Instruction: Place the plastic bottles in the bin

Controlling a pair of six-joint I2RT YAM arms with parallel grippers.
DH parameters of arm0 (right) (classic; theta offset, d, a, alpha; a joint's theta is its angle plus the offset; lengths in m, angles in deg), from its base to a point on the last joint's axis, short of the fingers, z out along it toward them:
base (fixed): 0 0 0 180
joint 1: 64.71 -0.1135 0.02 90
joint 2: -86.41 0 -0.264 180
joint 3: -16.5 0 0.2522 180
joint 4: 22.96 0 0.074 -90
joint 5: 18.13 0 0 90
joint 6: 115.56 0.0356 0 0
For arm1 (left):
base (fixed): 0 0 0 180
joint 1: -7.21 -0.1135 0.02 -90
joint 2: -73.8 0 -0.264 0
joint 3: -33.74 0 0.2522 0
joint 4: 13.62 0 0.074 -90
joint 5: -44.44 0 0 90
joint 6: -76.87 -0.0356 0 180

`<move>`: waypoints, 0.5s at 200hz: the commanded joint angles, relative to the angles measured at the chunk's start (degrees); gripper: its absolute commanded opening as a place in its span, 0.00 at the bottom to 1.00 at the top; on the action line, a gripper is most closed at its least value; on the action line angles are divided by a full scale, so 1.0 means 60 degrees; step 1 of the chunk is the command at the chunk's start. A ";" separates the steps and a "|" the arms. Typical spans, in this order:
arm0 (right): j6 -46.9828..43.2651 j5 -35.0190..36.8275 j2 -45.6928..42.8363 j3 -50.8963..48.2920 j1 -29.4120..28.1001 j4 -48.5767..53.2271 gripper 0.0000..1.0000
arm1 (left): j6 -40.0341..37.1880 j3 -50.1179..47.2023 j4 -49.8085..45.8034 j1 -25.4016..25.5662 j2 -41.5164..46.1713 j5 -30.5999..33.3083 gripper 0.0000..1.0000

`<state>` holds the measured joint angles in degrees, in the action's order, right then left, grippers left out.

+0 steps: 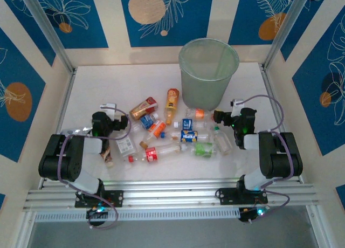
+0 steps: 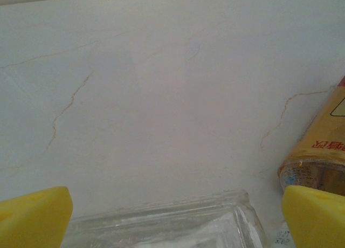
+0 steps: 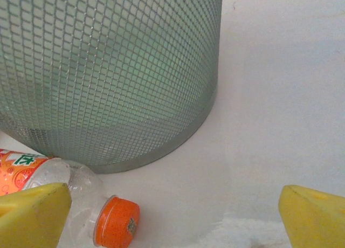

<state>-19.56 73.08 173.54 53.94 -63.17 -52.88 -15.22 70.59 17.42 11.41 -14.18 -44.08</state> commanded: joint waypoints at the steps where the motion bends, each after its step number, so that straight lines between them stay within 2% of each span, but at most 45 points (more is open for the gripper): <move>1: 0.0255 0.0336 -0.0439 0.0364 0.0036 0.0496 0.99 | -0.0074 0.0434 -0.0722 -0.0174 0.0603 -0.0179 0.99; 57: 0.0201 0.1365 -0.2897 0.0869 0.0039 0.4264 0.99 | 0.0034 0.0600 -0.2037 -0.0159 0.2036 0.0082 0.99; 100: 0.2148 0.2362 -0.5441 0.1558 0.0035 0.8704 0.99 | 0.0718 0.1084 -0.2672 0.0006 0.2722 -0.0154 0.99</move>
<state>-14.51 82.70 147.16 59.82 -63.17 -19.85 -13.71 73.69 4.90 11.35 0.27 -44.06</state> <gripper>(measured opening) 0.993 0.995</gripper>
